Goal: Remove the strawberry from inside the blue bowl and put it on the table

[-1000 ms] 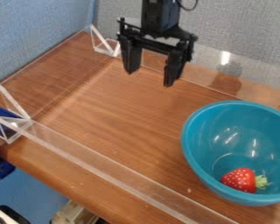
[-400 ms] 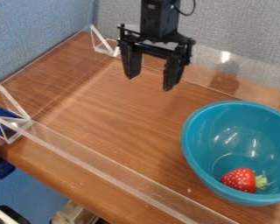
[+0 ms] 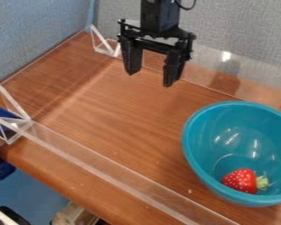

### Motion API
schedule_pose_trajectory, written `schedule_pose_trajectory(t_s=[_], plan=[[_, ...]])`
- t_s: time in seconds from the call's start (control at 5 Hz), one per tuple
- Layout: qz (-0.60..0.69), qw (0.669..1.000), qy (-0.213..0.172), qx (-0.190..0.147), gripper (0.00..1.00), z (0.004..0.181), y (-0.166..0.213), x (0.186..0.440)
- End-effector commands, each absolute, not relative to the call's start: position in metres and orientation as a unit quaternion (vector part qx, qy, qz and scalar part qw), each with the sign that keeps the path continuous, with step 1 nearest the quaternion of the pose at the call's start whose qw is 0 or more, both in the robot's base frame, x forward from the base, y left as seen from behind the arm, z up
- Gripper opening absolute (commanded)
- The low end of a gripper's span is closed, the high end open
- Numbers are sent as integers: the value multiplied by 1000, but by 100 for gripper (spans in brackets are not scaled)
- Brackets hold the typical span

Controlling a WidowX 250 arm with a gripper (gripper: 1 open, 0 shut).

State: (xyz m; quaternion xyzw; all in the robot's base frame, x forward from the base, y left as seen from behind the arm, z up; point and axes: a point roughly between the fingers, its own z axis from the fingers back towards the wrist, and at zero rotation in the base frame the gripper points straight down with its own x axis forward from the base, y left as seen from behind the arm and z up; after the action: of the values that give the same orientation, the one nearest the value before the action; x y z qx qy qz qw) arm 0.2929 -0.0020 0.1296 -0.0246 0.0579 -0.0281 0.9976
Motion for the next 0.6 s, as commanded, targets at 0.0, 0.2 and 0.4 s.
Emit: schedule_pose_trajectory(t_s=[0.0,0.2,0.4], plan=[[-20,1000,7,-20,100,159,4,298],[-22,1000,9,-15,100,159,5,299],[-24,1000,9,-11,100,161,2,297]])
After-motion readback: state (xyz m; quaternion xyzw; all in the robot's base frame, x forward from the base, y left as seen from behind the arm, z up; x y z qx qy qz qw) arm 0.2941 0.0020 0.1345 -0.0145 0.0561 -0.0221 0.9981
